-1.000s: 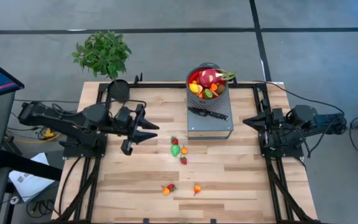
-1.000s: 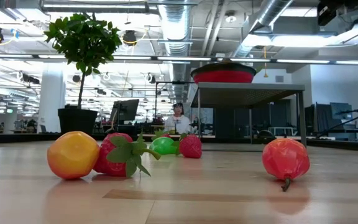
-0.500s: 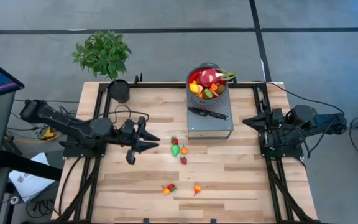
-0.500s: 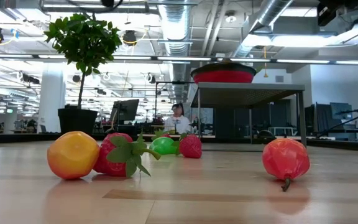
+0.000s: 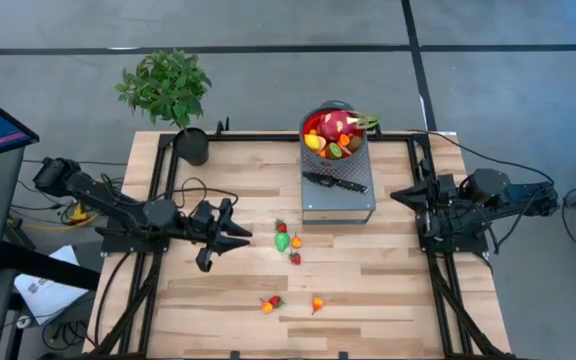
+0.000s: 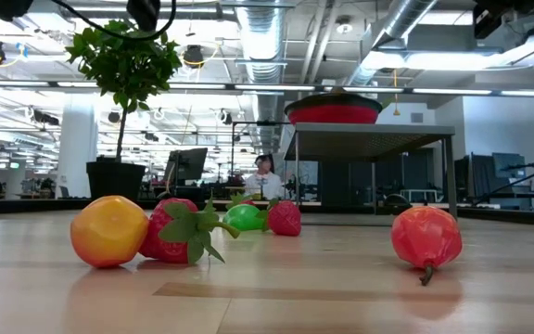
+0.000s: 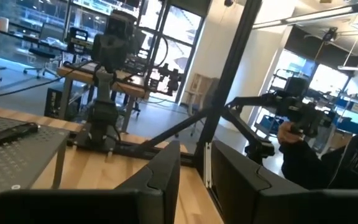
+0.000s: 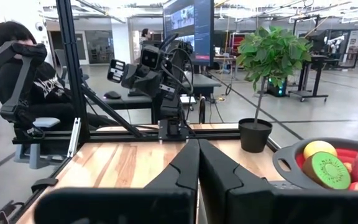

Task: Pick & Place Fruit
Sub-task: Put the strawberry into the red colander on the shelf

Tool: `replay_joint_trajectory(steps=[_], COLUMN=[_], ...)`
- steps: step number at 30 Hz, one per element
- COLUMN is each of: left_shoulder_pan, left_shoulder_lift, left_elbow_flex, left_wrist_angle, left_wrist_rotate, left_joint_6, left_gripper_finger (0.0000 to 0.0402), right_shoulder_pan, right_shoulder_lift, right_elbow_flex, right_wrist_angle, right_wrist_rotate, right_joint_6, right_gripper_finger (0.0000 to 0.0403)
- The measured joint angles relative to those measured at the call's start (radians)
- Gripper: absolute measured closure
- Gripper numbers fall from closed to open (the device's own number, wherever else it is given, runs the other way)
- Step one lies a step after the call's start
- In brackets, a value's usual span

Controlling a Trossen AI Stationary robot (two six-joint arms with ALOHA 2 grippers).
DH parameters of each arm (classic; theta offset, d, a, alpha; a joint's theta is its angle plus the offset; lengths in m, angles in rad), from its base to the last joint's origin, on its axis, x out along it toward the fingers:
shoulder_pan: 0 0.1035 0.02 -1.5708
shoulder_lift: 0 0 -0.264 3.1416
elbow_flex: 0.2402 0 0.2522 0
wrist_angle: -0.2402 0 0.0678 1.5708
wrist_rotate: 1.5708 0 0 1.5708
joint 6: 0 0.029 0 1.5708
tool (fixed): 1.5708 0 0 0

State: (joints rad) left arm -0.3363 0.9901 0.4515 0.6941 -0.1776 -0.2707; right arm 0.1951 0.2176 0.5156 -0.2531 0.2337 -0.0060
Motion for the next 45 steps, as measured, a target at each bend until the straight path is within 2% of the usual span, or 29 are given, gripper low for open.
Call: replay_joint_trajectory(steps=[6, 10, 17, 25, 29, 34, 41, 45], left_shoulder_pan=[0.01, -0.005, -0.056, -0.028, -0.038, -0.06, -0.06, -0.065], left_shoulder_lift=[0.0, 0.0, -0.003, -0.158, -0.214, -0.118, 0.045, 0.099], left_elbow_flex=[0.0, 0.0, 0.085, 0.139, 0.139, 0.139, 0.138, 0.138], left_wrist_angle=[0.021, 0.061, 0.066, 0.044, -0.096, -0.224, -0.224, -0.236], left_wrist_rotate=[-0.001, -0.008, -0.114, -0.057, -0.052, -0.165, -0.206, -0.265], left_joint_6=[-0.004, -0.074, -0.053, -0.006, -0.006, -0.007, -0.036, -0.074], left_gripper_finger=[0.0316, 0.0316, 0.0316, 0.0316, 0.0316, 0.0316, 0.0316, 0.0316], right_shoulder_pan=[0.0, 0.0, 0.0, 0.0, 0.0, 0.0, 0.0, 0.0], right_shoulder_lift=[0.0, 0.0, 0.0, 0.0, 0.0, 0.0, 0.0, 0.0], right_elbow_flex=[0.0, 0.0, 0.0, 0.0, 0.0, 0.0, 0.0, 0.0], right_wrist_angle=[0.0, 0.0, 0.0, 0.0, 0.0, 0.0, 0.0, 0.0], right_wrist_rotate=[0.0, 0.0, 0.0, 0.0, 0.0, 0.0, 0.0, 0.0], right_joint_6=[-0.022, -0.022, -0.02, -0.02, -0.02, -0.019, -0.019, -0.019], right_gripper_finger=[0.0401, 0.0401, 0.0401, 0.0401, 0.0401, 0.0401, 0.0402, 0.0401])
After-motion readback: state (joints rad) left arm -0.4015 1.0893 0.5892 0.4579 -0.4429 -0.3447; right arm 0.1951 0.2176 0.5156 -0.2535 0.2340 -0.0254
